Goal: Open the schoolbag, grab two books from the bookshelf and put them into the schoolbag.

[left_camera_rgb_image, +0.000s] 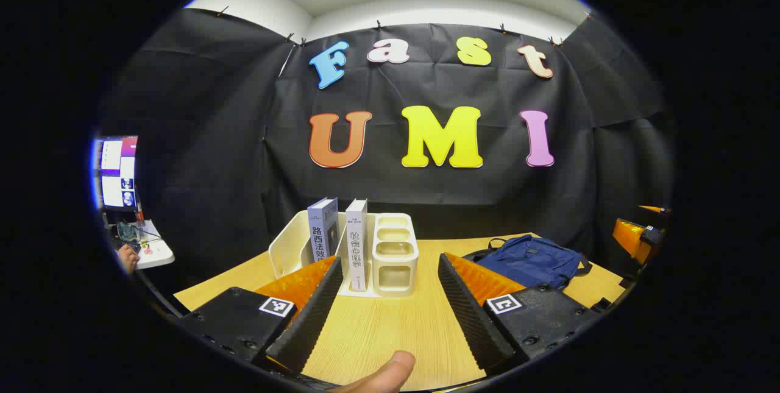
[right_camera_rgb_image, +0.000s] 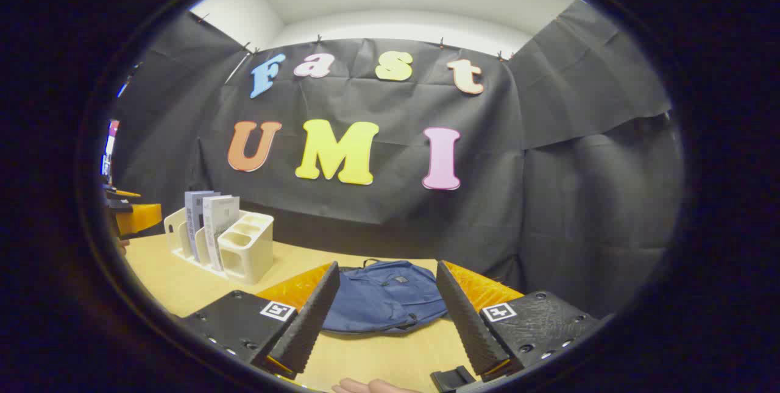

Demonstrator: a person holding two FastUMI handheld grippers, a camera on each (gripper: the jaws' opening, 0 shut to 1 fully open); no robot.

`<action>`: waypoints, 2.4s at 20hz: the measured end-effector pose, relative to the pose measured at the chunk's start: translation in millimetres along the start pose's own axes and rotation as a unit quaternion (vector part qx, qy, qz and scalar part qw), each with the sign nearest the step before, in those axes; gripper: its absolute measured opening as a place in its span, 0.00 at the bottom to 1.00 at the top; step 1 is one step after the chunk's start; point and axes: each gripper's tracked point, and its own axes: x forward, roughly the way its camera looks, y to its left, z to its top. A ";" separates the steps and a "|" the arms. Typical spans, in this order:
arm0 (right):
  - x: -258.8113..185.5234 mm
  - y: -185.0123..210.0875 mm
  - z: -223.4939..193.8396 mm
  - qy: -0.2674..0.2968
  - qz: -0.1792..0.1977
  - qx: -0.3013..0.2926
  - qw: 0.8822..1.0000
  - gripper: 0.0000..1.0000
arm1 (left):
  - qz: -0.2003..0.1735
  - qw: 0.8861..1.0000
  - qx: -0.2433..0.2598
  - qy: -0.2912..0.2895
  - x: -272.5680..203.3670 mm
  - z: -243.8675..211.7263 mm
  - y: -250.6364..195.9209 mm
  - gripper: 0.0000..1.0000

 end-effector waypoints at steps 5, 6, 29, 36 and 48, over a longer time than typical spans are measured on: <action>-4.5 20.3 4.1 -0.002 -0.008 -0.054 0.998 0.98 | 0.002 1.000 0.026 0.001 5.7 -2.8 12.6 0.99; -2.3 27.1 3.2 0.000 -0.004 -0.058 0.998 0.98 | 0.001 1.000 0.027 0.001 5.9 -3.4 14.2 0.99; 125.7 117.5 -154.0 0.206 0.069 -0.190 0.957 0.99 | 0.000 0.998 0.061 -0.012 10.2 -5.8 21.4 0.99; 166.3 151.1 -182.5 0.245 0.087 -0.285 0.923 0.94 | 0.015 0.997 0.077 0.007 24.1 -19.0 26.2 0.99; 206.5 170.1 -202.9 0.282 0.028 -0.430 0.857 0.86 | 0.023 0.998 0.063 0.016 28.4 -24.1 35.3 0.99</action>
